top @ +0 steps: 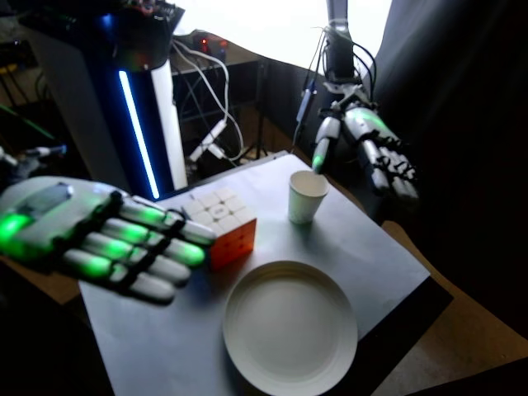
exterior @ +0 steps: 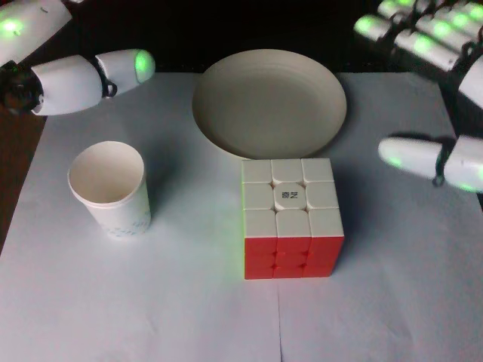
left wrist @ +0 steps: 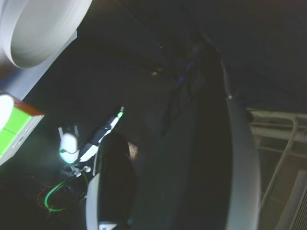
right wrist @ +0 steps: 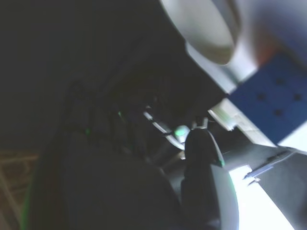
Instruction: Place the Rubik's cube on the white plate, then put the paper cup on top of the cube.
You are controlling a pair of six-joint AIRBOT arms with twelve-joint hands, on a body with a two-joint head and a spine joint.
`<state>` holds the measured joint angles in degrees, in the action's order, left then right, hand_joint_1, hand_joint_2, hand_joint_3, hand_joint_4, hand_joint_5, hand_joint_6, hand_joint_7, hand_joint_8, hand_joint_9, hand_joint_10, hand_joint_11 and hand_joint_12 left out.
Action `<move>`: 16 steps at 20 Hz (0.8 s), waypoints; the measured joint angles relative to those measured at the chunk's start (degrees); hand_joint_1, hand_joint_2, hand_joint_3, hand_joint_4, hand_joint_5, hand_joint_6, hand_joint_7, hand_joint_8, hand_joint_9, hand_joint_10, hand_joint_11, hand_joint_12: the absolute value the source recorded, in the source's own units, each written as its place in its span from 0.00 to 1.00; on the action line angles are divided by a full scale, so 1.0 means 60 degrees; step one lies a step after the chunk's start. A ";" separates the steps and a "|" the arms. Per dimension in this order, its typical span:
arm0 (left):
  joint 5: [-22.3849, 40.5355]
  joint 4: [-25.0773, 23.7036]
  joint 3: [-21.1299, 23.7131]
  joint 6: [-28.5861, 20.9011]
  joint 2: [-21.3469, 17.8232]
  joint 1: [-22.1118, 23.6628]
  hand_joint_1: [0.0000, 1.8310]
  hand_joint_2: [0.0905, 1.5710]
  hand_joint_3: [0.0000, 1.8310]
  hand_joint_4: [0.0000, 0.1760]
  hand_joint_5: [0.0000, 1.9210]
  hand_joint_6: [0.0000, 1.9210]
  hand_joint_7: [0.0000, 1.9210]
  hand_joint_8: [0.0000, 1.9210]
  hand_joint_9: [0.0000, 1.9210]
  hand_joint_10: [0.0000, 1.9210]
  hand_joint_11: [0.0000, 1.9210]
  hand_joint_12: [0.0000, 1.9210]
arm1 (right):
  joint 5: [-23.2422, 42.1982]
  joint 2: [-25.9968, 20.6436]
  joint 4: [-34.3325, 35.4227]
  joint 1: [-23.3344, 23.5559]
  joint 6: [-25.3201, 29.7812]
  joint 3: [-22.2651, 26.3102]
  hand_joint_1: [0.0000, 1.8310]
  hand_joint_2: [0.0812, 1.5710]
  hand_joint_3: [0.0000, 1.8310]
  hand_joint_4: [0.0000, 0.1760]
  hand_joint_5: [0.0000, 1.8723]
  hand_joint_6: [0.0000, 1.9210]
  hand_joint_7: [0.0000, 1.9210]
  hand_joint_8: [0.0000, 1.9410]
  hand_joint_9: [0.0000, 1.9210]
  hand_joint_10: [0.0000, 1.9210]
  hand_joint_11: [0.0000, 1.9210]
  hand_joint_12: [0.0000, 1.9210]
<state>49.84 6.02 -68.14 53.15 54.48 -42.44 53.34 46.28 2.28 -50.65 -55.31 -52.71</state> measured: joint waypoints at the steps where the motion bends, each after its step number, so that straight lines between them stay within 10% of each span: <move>1: -0.0004 0.0044 -0.0004 -0.0004 0.0000 0.0000 0.11 0.81 0.00 0.76 0.00 0.00 0.00 0.00 0.00 0.00 0.00 0.08 | 0.0033 0.0000 -0.0492 -0.0040 0.0590 0.0004 0.22 0.71 0.00 0.15 0.00 0.00 0.00 0.00 0.02 0.01 0.00 0.18; 3: -0.0022 0.0124 -0.0022 -0.0004 0.0000 0.0000 0.11 0.81 0.00 0.67 0.00 0.00 0.00 0.00 0.00 0.00 0.00 0.04 | 0.0157 0.0055 -0.0976 -0.0175 0.1137 0.0004 0.26 0.68 0.00 0.26 0.00 0.00 0.00 0.00 0.00 0.00 0.00 0.34; 5: -0.0062 0.0222 -0.0073 -0.0004 0.0000 0.0000 0.11 0.82 0.00 0.46 0.00 0.00 0.00 0.00 0.00 0.00 0.00 0.10 | 0.0157 0.0313 -0.1279 -0.0175 0.1508 0.0000 0.27 0.64 0.00 0.16 0.00 0.00 0.00 0.00 0.00 0.00 0.00 0.16; 8: -0.0102 0.0237 -0.0087 -0.0004 0.0007 0.0000 0.13 0.81 0.00 0.66 0.00 0.00 0.00 0.00 0.00 0.00 0.00 0.06 | 0.0197 0.0645 -0.1628 -0.0175 0.1548 -0.0022 0.34 0.62 0.00 0.00 0.00 0.00 0.00 0.00 0.01 0.00 0.00 0.46; 10: -0.0127 0.0361 -0.0211 0.0004 0.0080 0.0000 0.11 0.83 0.00 0.56 0.00 0.00 0.00 0.00 0.00 0.00 0.00 0.06 | 0.0240 0.1075 -0.1614 -0.0208 0.1803 -0.0342 0.35 0.59 0.00 0.07 0.00 0.00 0.00 0.00 0.04 0.02 0.00 0.70; 11: -0.0127 0.0426 -0.0219 0.0004 0.0117 0.0000 0.13 0.83 0.00 0.54 0.00 0.00 0.00 0.00 0.00 0.00 0.00 0.07 | 0.0306 0.1279 -0.1665 -0.0302 0.2120 -0.0521 0.38 0.59 0.00 0.18 0.00 0.00 0.00 0.00 0.01 0.01 0.00 0.64; 12: -0.0138 0.0393 -0.0229 0.0000 0.0160 0.0000 0.13 0.82 0.00 0.65 0.00 0.00 0.00 0.00 0.00 0.00 0.00 0.03 | 0.0219 0.1504 -0.1723 -0.0419 0.2382 -0.0707 0.40 0.59 0.00 0.07 0.00 0.00 0.00 0.00 0.00 0.00 0.00 0.48; 14: -0.0168 0.0310 -0.0226 0.0000 0.0168 0.0000 0.12 0.82 0.00 0.55 0.00 0.00 0.00 0.00 0.00 0.00 0.00 0.00 | -0.0084 0.1749 -0.1719 -0.0433 0.2415 -0.0780 0.41 0.60 0.00 0.09 0.00 0.00 0.00 0.00 0.00 0.00 0.00 0.01; 16: -0.0175 0.0321 -0.0229 0.0004 0.0171 0.0000 0.14 0.83 0.00 0.45 0.00 0.00 0.00 0.00 0.00 0.00 0.00 0.00 | -0.0189 0.2120 -0.1843 -0.0430 0.2433 -0.0914 0.39 0.61 0.00 0.21 0.00 0.00 0.00 0.00 0.00 0.00 0.00 0.00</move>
<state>48.80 7.94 -69.52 53.17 55.51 -42.44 52.21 59.00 -8.78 -53.23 -40.71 -58.19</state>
